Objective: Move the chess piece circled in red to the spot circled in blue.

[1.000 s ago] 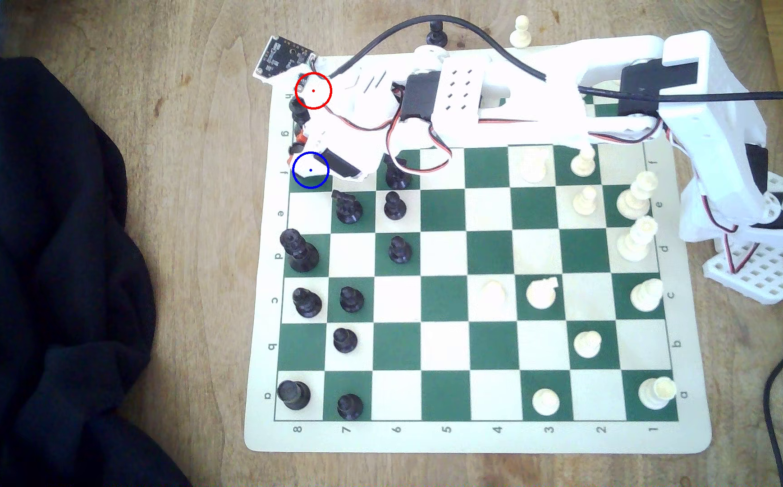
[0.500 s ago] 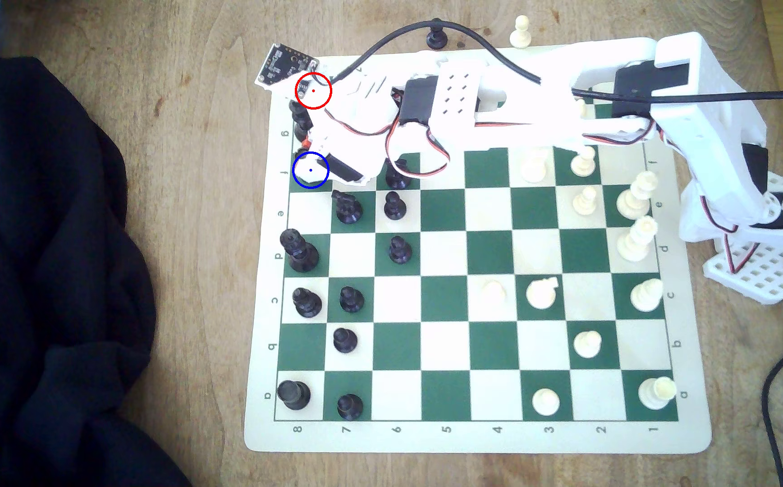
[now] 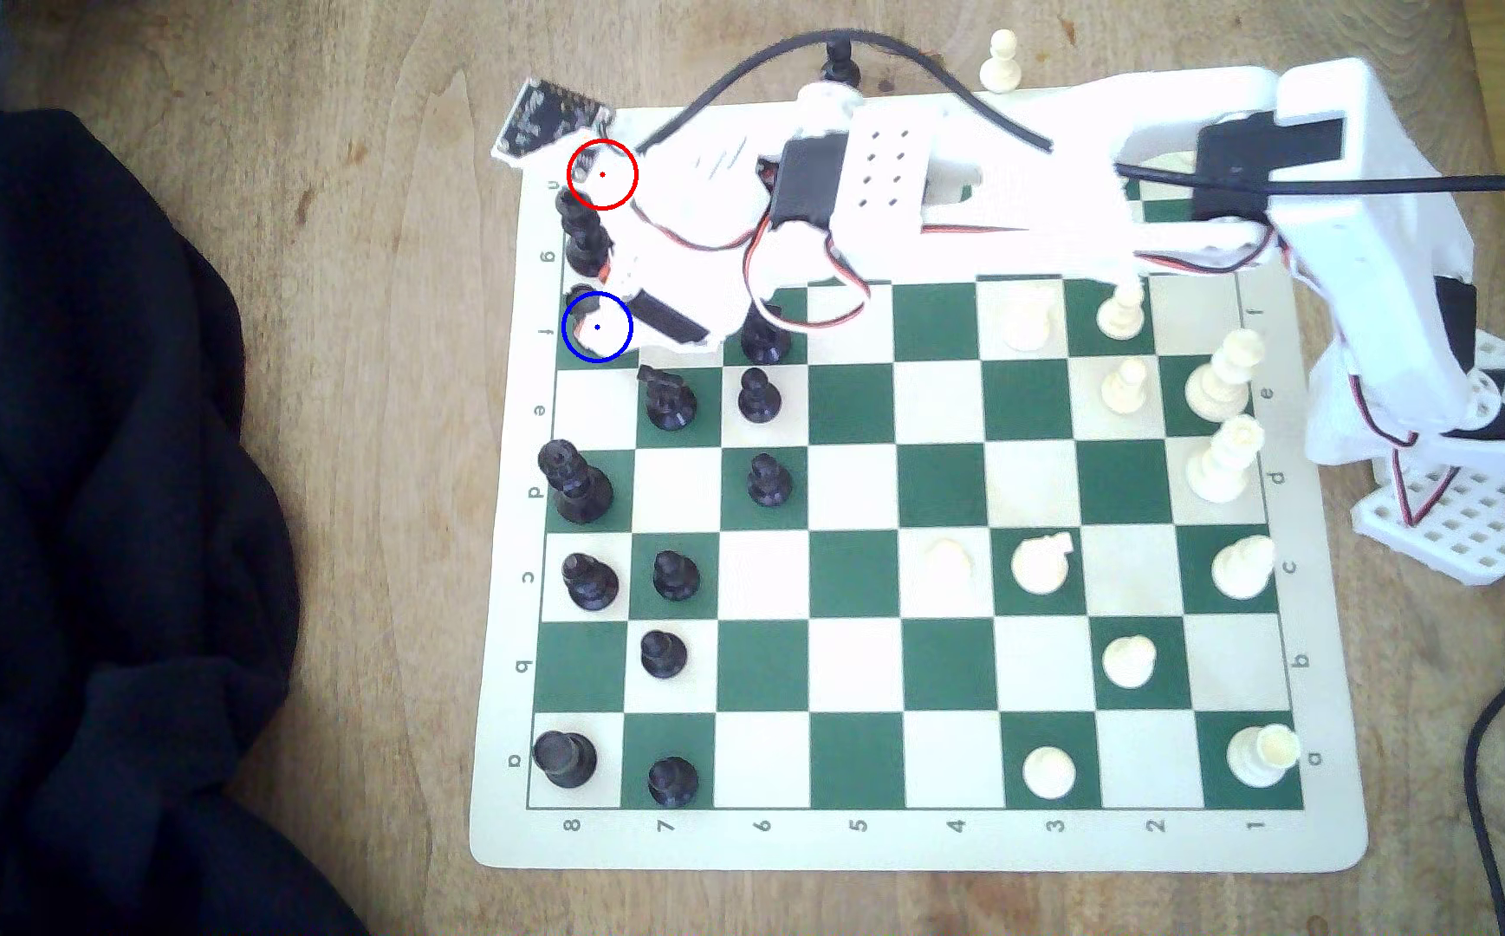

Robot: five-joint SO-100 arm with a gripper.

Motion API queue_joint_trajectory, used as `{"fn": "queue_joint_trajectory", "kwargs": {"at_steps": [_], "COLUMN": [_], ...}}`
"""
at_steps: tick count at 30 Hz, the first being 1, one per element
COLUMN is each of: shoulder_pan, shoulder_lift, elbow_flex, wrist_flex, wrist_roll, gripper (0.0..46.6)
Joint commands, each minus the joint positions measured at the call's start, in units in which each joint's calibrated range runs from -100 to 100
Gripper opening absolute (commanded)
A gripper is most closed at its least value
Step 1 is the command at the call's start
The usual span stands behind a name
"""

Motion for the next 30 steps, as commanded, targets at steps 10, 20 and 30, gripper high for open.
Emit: {"fn": "queue_joint_trajectory", "kwargs": {"at_steps": [10,20,30], "shoulder_pan": [-3.71,-6.53,-7.47], "shoulder_lift": [-46.93,-80.80,-103.80], "elbow_flex": [22.96,57.23,89.33], "wrist_flex": [15.65,16.63,-3.60], "wrist_roll": [1.32,2.30,4.98], "gripper": [14.8,14.1,6.6]}}
